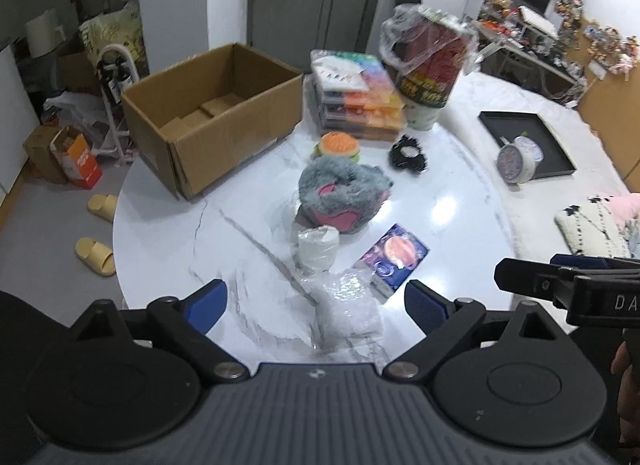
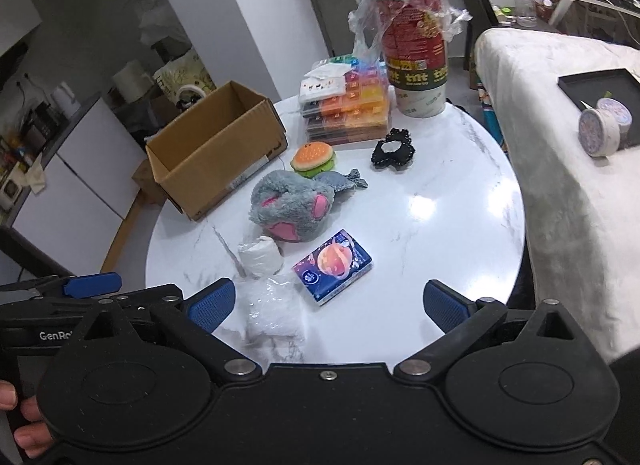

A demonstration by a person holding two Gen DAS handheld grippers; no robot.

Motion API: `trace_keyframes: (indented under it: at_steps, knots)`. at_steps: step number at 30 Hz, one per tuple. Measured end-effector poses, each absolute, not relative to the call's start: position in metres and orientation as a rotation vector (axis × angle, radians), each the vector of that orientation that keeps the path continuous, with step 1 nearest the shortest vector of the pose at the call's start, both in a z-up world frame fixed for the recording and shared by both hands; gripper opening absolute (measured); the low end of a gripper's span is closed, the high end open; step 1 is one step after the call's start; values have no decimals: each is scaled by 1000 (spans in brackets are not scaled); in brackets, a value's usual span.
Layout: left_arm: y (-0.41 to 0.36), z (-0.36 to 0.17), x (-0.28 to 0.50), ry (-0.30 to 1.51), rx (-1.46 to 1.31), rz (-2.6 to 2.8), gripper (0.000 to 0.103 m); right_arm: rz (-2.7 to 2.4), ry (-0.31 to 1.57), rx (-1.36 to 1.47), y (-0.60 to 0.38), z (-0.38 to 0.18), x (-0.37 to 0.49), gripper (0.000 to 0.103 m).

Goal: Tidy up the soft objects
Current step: 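Move both tools down toward the items on the table, then grasp the clear plastic bag with the left tool while the right tool grasps the blue tissue pack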

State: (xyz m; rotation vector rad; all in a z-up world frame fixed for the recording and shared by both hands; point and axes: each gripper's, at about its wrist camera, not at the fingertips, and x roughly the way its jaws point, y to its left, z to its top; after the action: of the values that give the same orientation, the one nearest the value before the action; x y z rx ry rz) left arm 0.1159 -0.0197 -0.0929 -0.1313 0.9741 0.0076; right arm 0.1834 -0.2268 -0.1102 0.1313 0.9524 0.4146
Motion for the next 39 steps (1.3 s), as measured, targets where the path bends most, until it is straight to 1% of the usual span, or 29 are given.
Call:
trace_keyframes:
  at_steps: [3, 9, 11, 13, 16, 17, 21, 28, 30, 34, 38, 39]
  knots:
    - [-18, -107, 123, 1013, -167, 22, 90, 437, 964, 78, -220, -121, 193, 92]
    - [-17, -129, 135, 1053, -200, 53, 86, 483, 979, -2, -211, -142, 209, 91]
    - [-17, -135, 138, 1062, -219, 62, 83, 498, 986, -30, -209, -149, 214, 91]
    - [-18, -140, 142, 1072, -233, 67, 82, 504, 997, -57, -206, -158, 220, 91]
    - [-20, -150, 148, 1098, -253, 71, 77, 520, 1007, -67, -205, -170, 227, 90]
    - [-20, -153, 150, 1109, -269, 68, 75, 526, 1009, -67, -206, -173, 228, 89]
    - [-21, -167, 157, 1128, -315, 59, 74, 544, 1021, -72, -209, -185, 235, 81]
    - [-20, -187, 168, 1149, -388, 63, 66, 586, 1018, -90, -207, -197, 240, 81]
    - [-18, -192, 171, 1153, -419, 55, 60, 589, 1030, -101, -204, -203, 242, 81]
    - [-15, -197, 175, 1163, -440, 62, 42, 615, 1042, -116, -196, -209, 244, 81]
    - [-11, -196, 174, 1168, -450, 66, 33, 643, 1026, -135, -186, -211, 243, 83]
    - [-9, -195, 174, 1171, -445, 69, 32, 645, 1021, -143, -184, -212, 243, 84]
